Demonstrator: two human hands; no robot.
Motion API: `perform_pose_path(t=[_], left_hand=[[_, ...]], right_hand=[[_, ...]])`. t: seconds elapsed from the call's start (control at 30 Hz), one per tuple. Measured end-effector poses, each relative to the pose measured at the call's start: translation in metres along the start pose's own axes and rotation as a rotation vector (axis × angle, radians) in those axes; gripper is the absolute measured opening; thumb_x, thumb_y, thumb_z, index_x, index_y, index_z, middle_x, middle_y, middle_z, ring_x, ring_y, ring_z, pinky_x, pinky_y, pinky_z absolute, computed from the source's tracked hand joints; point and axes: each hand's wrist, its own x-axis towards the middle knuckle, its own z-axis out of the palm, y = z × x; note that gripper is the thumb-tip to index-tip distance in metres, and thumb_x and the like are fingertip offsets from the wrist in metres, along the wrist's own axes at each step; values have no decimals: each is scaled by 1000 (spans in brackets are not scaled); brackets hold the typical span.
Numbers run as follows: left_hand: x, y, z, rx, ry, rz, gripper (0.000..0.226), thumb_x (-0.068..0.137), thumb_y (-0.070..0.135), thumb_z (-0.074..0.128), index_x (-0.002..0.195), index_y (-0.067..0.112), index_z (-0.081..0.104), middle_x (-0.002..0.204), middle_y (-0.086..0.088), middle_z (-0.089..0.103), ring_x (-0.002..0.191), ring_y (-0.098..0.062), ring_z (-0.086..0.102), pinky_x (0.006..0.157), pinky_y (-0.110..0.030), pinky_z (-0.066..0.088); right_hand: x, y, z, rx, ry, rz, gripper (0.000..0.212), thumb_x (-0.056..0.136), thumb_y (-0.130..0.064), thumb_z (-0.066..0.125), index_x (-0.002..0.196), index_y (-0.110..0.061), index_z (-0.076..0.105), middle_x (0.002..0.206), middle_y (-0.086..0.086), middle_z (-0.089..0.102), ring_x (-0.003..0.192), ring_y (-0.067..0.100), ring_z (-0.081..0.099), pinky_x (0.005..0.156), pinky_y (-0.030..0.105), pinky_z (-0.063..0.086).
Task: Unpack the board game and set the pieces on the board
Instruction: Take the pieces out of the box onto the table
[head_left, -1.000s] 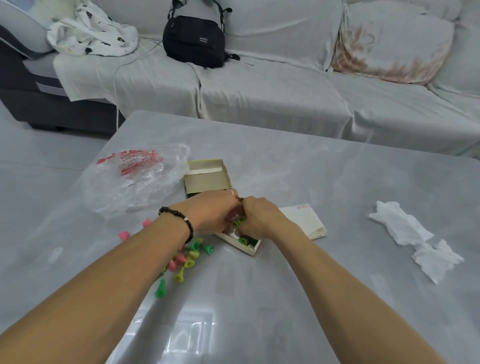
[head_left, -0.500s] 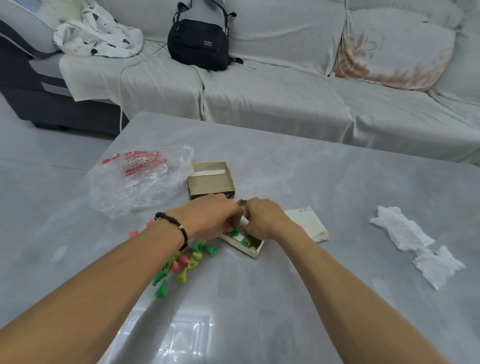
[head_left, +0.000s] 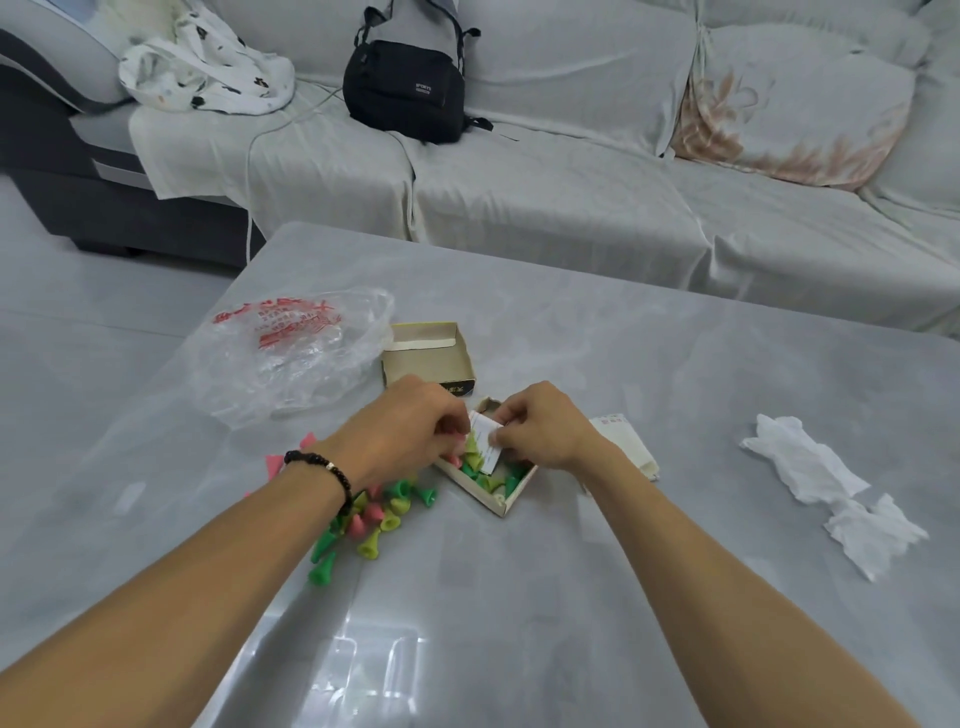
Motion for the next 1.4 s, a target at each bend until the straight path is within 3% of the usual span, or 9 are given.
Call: perform_pose_path(t=[0.17,0.27,0.37,0.53,0.7,0.93,1.17,1.3,1.4], left_hand=[[-11,2,-20,-123,80,-92,10,77,18,78,86,20,73,78,11,67,72,-1,62,65,-14,50],[-30,-12,-38,-96,106,-173,19,78,20,77,93,26,68,79,11,65,73,-3,61,68,-19,52],[-57,-37,-49,87,76,-240,17,81,23,72,98,25,70,81,15,64,74,-1,60,70,-23,54],[-80,-59,-46,201,-23,-283,18,81,25,69,98,28,72,84,12,65,75,-5,58,59,-18,44],[-81,-61,-45,161,-39,-246,31,80,29,72,111,28,69,97,11,68,79,-4,57,60,-16,43],[-58,-23,-44,124,89,-165,32,90,38,59,120,29,60,94,18,56,84,-3,55,76,-24,47],[1,29,0,314,-156,-7,37,89,33,57,126,27,54,116,4,59,105,-19,57,78,-31,47],[14,41,9,466,-248,37,36,85,23,55,121,26,54,97,-1,61,89,-24,60,63,-32,44],[19,48,10,623,-239,51,24,87,21,54,111,22,57,91,-1,58,83,-24,58,62,-31,39]], right_hand=[[-12,-7,-5,130,148,-23,11,86,-13,63,90,-15,73,87,2,70,78,15,65,53,21,50],[-10,-26,-3,137,183,-79,14,86,-14,62,94,-13,74,87,2,70,79,13,64,52,14,44],[-3,-56,19,140,66,-139,13,84,-12,65,91,-12,75,78,3,69,64,11,61,51,20,48],[6,-88,64,-172,-70,-276,20,84,-14,63,101,-12,74,95,5,72,78,14,62,63,25,49],[6,-85,55,-147,-84,-244,30,85,-20,69,114,-11,69,110,1,69,94,13,62,76,23,48],[-11,-36,-5,-189,183,-114,22,89,-24,62,107,-16,70,99,-1,65,93,15,59,76,22,41],[-28,-1,-7,-384,-155,-59,55,70,-38,76,119,-22,57,97,-3,64,90,17,60,79,29,51],[-22,0,-4,-395,-135,-64,44,67,-37,76,104,-18,62,86,1,63,78,19,59,71,33,51],[-13,-3,-3,-492,-147,-38,34,70,-34,74,94,-13,66,86,6,68,77,24,62,64,30,49]])
